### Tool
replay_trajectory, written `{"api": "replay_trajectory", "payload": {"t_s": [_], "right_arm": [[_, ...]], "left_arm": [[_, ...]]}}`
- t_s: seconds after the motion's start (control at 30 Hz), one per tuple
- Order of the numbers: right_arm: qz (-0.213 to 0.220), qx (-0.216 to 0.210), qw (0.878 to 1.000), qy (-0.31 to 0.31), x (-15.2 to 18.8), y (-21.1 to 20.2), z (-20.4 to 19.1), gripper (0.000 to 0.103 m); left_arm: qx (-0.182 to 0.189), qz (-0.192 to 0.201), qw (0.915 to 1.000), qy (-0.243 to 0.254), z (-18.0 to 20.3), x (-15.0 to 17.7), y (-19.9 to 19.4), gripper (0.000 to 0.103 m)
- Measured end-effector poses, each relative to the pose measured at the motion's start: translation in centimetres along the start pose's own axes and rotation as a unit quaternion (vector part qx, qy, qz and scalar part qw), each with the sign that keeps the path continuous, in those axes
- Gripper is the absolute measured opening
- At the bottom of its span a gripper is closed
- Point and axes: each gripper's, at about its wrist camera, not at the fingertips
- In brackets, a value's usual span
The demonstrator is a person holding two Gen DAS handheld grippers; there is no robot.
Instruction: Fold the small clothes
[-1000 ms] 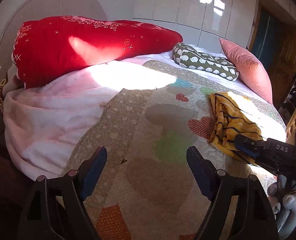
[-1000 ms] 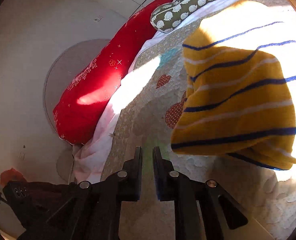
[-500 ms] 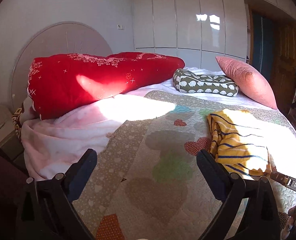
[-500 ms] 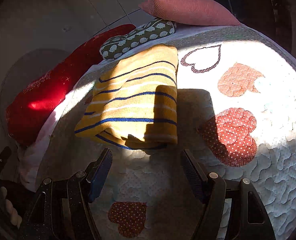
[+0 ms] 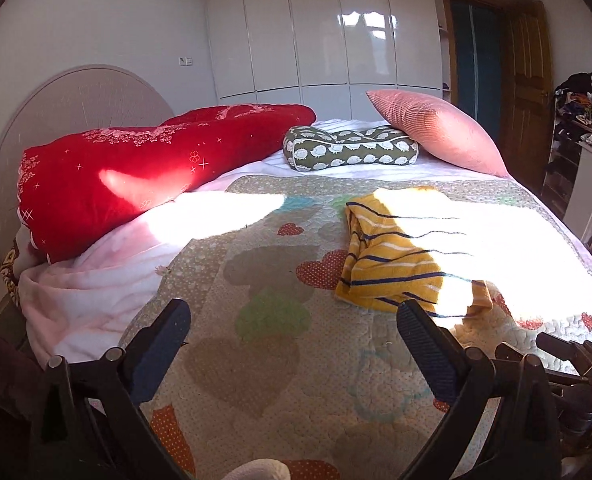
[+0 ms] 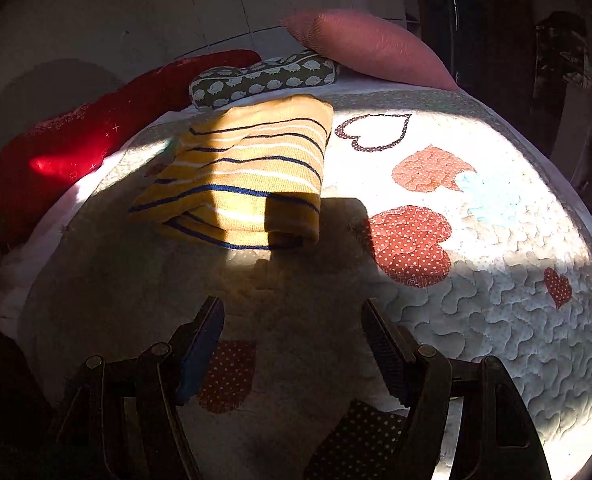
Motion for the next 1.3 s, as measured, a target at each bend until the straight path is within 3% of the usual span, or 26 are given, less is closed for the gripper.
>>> {"api": "replay_trajectory", "payload": {"t_s": [0.47,0.77,0.97,1.07,1.13,1.17,1.2,1.23,1.3], "right_arm": [[-0.006,0.031,0.999,-0.025,0.5,0.5,-0.3,0.076],[-0.017,0.031,0.999,-0.019,0.3,1.4,-0.4,0.076],[-0.051,-0.002,0.998,0.045,-3.3,5.8,1.7,0.076],[-0.085,-0.042,0.994,0.061,-4.7,9.3,0.9,0.076],[-0.078,-0.031,0.995,0.048,-5.0,10.4,-0.4,0.076],[-0.065,-0.021,0.997,0.033,-5.3,10.4,-1.1,0.071],[-0.053,-0.031,0.998,0.028,-5.5,10.2,-1.4,0.034],[-0.048,-0.066,0.996,0.032,-5.8,10.0,-1.4,0.017],[-0.045,-0.058,0.997,0.029,-6.5,9.4,-1.2,0.016]], "left_arm": [[0.039,-0.068,0.9969,0.012,1.5,1.8,3.0,0.103],[0.042,-0.076,0.9962,-0.002,0.9,2.3,3.5,0.103],[0.049,-0.093,0.994,-0.029,-0.3,2.6,4.0,0.103],[0.046,-0.095,0.9939,-0.034,-0.7,2.7,3.9,0.103],[0.043,-0.093,0.9943,-0.03,-0.9,2.7,3.6,0.103],[0.041,-0.091,0.9946,-0.028,-1.0,2.7,3.5,0.103],[0.038,-0.09,0.9948,-0.028,-1.2,2.6,3.3,0.103],[0.035,-0.088,0.995,-0.03,-1.4,2.6,3.2,0.103],[0.031,-0.089,0.9949,-0.038,-1.9,2.6,3.1,0.103]]}}
Point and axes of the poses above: each gripper's, at about its wrist camera, not at the fingertips, and y roughly the way its jaws point, z to its right, x to its underside, and after that the axes turned 14 degrees about x, right-handed
